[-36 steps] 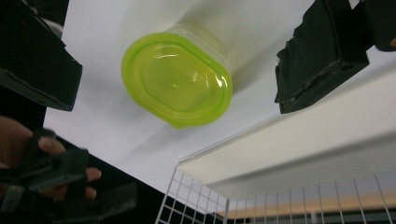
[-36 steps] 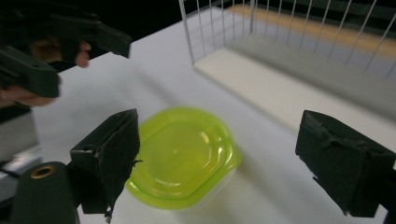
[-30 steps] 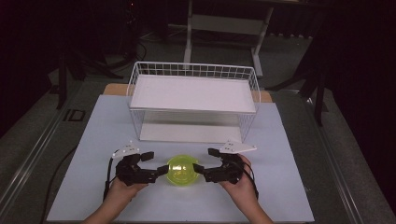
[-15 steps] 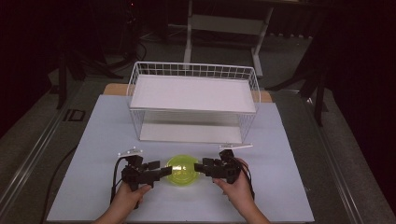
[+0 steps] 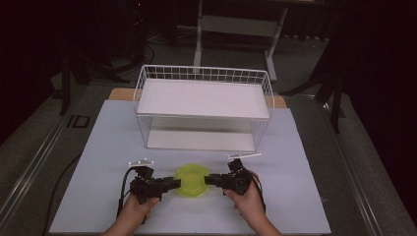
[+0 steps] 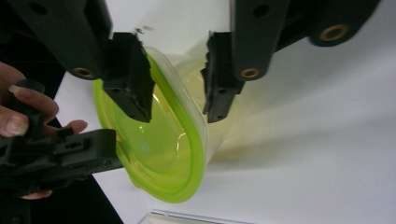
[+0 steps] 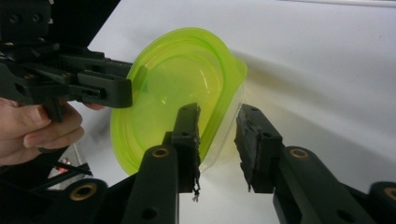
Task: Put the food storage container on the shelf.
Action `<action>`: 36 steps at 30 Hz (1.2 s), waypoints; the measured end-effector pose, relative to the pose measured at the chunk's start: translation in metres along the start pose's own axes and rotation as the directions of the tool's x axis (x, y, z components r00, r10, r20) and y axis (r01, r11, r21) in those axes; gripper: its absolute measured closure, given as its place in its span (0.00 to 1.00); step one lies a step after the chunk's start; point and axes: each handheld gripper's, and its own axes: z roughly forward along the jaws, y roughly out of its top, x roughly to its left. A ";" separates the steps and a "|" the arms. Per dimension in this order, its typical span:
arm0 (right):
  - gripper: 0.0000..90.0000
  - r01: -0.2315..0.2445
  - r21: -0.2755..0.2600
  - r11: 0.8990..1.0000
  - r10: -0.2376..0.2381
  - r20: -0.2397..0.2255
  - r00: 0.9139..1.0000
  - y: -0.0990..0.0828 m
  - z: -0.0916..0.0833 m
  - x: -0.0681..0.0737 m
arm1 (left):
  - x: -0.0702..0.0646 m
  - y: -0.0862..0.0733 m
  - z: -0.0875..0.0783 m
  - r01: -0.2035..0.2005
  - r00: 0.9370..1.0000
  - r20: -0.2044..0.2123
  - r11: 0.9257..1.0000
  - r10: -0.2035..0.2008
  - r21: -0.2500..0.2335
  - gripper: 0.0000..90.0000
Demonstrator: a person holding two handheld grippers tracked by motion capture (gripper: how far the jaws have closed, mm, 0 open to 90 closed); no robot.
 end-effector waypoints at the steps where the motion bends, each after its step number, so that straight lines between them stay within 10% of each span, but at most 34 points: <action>1: 0.82 -0.014 0.000 1.000 0.014 -0.012 1.000 0.000 -0.001 0.001 | -0.002 0.000 -0.001 -0.012 1.000 0.002 1.000 0.012 -0.002 0.78; 11: 0.91 0.018 -0.063 0.998 -0.016 0.025 1.000 0.006 -0.015 0.022 | -0.009 0.015 -0.014 -0.026 1.000 0.012 0.999 0.027 -0.047 0.91; 25: 0.91 -0.014 -0.178 0.984 0.007 -0.040 0.999 0.014 -0.023 0.001 | -0.004 0.036 -0.004 -0.035 0.997 0.061 0.992 0.043 -0.125 0.92; 36: 0.91 -0.034 -0.196 0.980 0.043 0.038 0.998 0.027 -0.011 -0.018 | 0.007 0.060 0.021 -0.073 0.997 -0.035 0.990 0.069 -0.121 0.91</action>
